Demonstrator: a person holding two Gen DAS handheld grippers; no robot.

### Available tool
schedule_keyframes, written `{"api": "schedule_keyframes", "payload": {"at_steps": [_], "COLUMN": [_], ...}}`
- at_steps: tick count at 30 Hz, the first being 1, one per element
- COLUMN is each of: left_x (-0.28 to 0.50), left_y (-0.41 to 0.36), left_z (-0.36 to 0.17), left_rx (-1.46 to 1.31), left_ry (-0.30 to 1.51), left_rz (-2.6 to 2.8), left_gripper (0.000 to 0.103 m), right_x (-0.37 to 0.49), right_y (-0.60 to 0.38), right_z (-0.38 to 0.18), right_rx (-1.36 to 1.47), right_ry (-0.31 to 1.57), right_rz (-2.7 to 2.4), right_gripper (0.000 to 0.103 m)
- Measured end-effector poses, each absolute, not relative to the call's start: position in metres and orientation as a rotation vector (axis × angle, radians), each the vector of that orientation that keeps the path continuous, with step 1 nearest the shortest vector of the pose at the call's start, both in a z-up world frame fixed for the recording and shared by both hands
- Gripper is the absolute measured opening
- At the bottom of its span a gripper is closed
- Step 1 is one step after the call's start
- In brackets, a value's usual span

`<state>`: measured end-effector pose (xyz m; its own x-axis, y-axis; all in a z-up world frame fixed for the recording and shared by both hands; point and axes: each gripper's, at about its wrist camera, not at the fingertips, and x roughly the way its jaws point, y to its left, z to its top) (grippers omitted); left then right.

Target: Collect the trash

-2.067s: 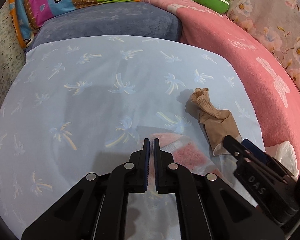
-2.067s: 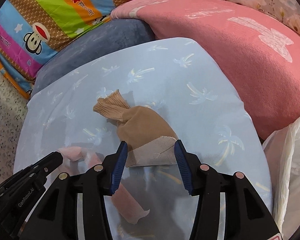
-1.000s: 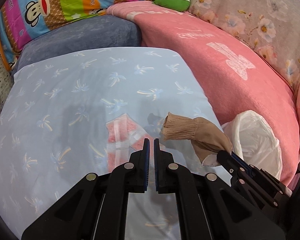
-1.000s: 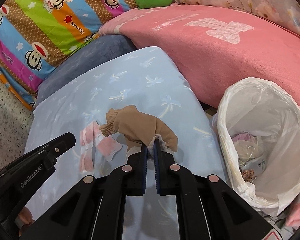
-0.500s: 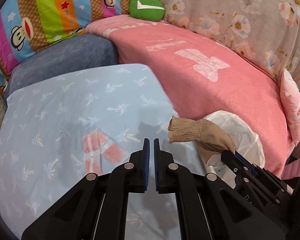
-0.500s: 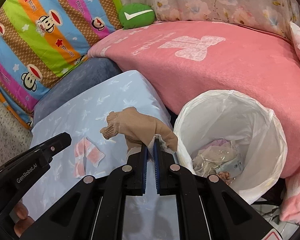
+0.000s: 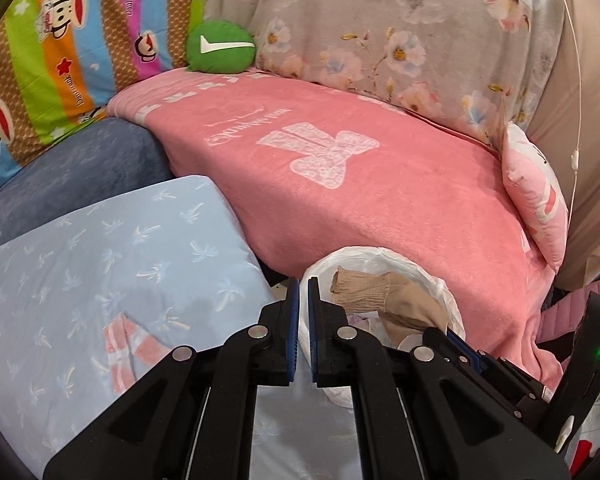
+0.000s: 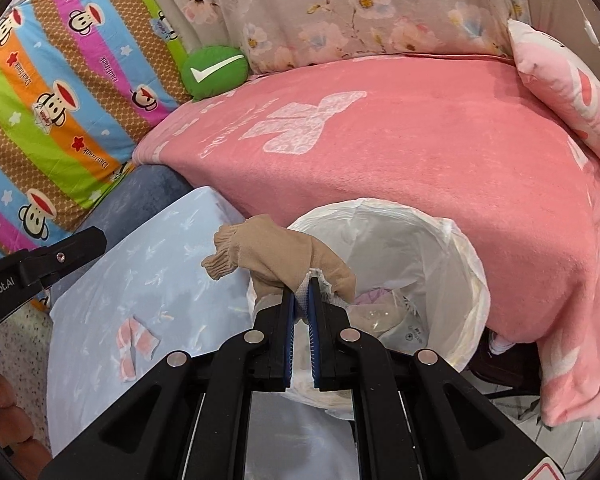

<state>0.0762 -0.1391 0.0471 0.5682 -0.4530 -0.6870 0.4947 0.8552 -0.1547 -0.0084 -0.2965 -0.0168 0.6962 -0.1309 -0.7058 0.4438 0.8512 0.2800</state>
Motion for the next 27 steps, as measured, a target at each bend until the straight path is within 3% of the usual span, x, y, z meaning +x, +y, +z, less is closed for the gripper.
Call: {"api": "schedule_keyframes", "payload": {"at_steps": [4, 6, 8, 9, 21, 24, 26, 27], "left_x": [0.078, 0.085, 0.095, 0.100, 0.150, 0.154, 0.155, 0.156], "left_y": [-0.132, -0.120, -0.097, -0.082, 0.016, 0.022, 0.022, 0.024], "left_z": [0.033, 0.020, 0.002, -0.008, -0.086, -0.098, -0.104, -0.106], "left_rx": [0.078, 0.090, 0.066, 0.051, -0.031, -0.053, -0.069, -0.074], "left_ry": [0.801, 0.832, 0.875, 0.883, 1.078, 1.115, 1.147, 1.154], "left_rz": [-0.509, -0.458, -0.384, -0.329, -0.081, -0.090, -0.110, -0.113], "left_gripper": [0.007, 0.024, 0.069, 0.072, 0.072, 0.054, 0.037, 0.035], "right_x": [-0.013, -0.011, -0.006, -0.003, 0.049, 0.057, 0.059, 0.061], "right_y": [-0.298, -0.291, -0.281, -0.274, -0.205, -0.197, -0.193, -0.192], "right_z": [-0.021, -0.023, -0.027, -0.029, -0.045, -0.046, -0.045, -0.045], "right_rx": [0.461, 0.460, 0.448, 0.441, 0.377, 0.365, 0.358, 0.355], "right_ry": [0.743, 0.754, 0.764, 0.772, 0.841, 0.850, 0.852, 0.852], "right_rz": [-0.333, -0.316, -0.292, -0.280, -0.158, -0.145, -0.138, -0.136], "right_gripper": [0.006, 0.006, 0.006, 0.006, 0.005, 0.004, 0.003, 0.003]}}
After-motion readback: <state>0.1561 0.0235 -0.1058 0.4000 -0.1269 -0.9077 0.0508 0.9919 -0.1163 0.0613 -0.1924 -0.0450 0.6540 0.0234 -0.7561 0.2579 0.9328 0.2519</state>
